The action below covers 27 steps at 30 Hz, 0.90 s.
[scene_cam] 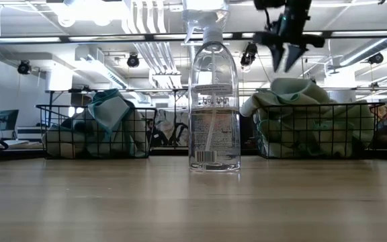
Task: Sort microfiber towel by color & place in baskets
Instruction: Put the green towel into the right wire basket, then return to Home Position
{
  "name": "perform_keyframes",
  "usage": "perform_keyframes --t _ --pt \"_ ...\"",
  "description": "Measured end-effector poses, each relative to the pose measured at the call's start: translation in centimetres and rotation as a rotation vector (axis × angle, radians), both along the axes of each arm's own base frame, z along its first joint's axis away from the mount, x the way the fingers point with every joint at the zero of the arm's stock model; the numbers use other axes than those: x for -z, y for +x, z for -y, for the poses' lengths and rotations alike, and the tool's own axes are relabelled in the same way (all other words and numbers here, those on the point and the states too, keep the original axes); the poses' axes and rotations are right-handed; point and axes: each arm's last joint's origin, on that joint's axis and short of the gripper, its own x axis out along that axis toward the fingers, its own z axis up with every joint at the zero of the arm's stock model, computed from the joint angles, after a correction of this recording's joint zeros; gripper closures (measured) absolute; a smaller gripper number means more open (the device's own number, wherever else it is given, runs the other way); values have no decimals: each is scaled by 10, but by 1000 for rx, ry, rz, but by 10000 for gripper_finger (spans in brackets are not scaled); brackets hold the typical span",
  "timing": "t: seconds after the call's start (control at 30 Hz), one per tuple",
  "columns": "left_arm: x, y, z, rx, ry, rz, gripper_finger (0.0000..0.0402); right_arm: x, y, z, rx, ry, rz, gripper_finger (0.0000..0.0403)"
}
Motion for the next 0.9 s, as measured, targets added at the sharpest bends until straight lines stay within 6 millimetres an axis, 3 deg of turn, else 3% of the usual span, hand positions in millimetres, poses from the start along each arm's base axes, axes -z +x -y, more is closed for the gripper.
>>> perform_keyframes --t 0.2,0.4,0.53,0.67,0.9 --pt "1 -13 3 161 -16 15 269 -35 14 -16 -221 -103 347 262" --pt "1 -33 5 315 -105 73 269 -64 31 -46 -507 -158 620 269" --pt "2 -37 8 432 -166 78 269 -67 42 -73 -753 -136 654 274" --pt "11 -28 14 570 -195 15 269 -65 50 -102 -959 -133 627 277" --pt "35 -12 19 669 -290 -110 269 -68 50 -140 -1066 -65 671 274"
